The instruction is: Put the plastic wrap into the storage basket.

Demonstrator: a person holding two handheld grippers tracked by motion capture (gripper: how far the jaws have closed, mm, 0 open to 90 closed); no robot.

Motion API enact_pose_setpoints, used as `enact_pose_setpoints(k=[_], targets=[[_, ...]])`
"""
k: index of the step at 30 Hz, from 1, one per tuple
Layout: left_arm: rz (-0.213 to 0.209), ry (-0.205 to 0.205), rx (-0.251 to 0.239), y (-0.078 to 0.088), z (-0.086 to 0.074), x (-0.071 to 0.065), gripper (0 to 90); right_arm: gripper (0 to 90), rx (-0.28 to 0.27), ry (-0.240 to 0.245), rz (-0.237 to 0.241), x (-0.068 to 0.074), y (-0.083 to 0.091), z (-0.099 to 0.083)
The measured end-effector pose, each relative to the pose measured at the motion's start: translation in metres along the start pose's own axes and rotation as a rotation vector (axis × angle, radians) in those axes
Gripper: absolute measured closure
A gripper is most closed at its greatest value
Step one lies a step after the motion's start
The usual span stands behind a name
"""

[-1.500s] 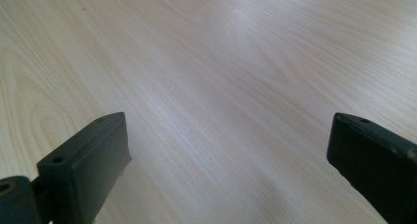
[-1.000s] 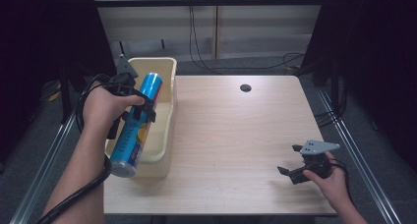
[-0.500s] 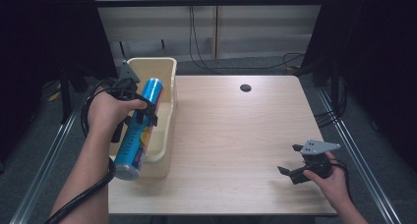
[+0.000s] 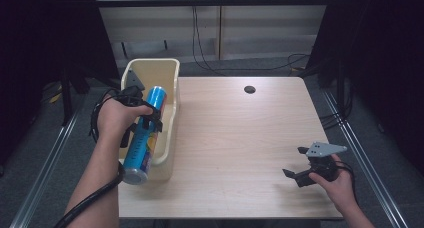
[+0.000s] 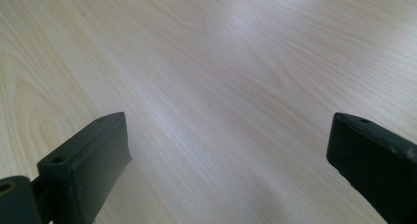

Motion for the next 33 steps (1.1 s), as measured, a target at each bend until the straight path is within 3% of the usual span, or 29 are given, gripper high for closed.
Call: enact_pose_setpoints(k=[13,18,20,24,26,33], targets=[[-0.003,0.05,0.01,-0.021,0.005,-0.004,32.2,2.1,-0.004,0.004,0.002,-0.001,0.0,0.0],[-0.008,0.04,0.034,-0.025,0.005,-0.002,32.2,2.2,0.004,-0.001,0.002,0.0,0.0,-0.001],[-0.005,0.067,0.023,-0.03,0.006,-0.003,32.2,2.2,0.005,0.001,0.008,0.0,0.0,-0.001],[-0.001,0.064,0.029,-0.034,0.007,0.001,32.1,2.1,0.004,0.001,0.012,0.001,0.0,-0.001],[-0.01,0.053,0.055,-0.034,0.005,0.003,32.1,2.2,0.005,0.0,0.012,0.001,0.0,-0.001],[0.005,0.063,0.06,-0.043,0.007,0.005,32.0,2.2,0.007,0.005,0.013,0.002,-0.001,-0.002]])
Point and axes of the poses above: each handheld gripper's, and its own axes: y roughly backward along the jaws, z roughly out of its top, x roughly to its left, the point moved 10 cm from there along -y, roughly forward along the jaws, and after that the axes turned 6 degrees about -x, right-handed, at the moved point
